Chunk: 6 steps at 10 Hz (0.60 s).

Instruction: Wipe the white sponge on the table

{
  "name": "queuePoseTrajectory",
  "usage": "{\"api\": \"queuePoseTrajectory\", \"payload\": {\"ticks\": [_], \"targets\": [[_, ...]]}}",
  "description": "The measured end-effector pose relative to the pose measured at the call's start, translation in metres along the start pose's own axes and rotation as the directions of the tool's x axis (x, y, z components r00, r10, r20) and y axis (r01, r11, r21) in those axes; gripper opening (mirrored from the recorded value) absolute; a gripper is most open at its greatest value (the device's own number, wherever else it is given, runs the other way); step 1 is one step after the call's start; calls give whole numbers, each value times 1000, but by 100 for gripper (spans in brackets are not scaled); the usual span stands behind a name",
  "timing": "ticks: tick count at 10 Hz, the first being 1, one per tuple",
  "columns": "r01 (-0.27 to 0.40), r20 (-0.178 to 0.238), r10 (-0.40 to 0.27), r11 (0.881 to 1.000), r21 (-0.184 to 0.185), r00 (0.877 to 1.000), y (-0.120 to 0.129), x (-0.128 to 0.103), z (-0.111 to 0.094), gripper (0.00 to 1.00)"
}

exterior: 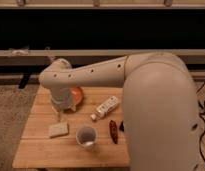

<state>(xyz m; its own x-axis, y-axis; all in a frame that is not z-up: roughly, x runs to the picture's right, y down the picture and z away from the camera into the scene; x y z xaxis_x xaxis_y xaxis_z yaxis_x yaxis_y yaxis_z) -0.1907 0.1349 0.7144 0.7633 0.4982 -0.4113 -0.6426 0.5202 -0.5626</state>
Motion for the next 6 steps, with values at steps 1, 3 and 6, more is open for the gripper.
{"api": "queuePoseTrajectory", "payload": {"ticks": [1, 3, 6], "targets": [[111, -22, -111, 994, -8, 994, 10, -1, 17, 65], [180, -38, -180, 984, -5, 983, 19, 1, 52, 65], [183, -77, -181, 983, 9, 980, 51, 3, 99, 65]]}}
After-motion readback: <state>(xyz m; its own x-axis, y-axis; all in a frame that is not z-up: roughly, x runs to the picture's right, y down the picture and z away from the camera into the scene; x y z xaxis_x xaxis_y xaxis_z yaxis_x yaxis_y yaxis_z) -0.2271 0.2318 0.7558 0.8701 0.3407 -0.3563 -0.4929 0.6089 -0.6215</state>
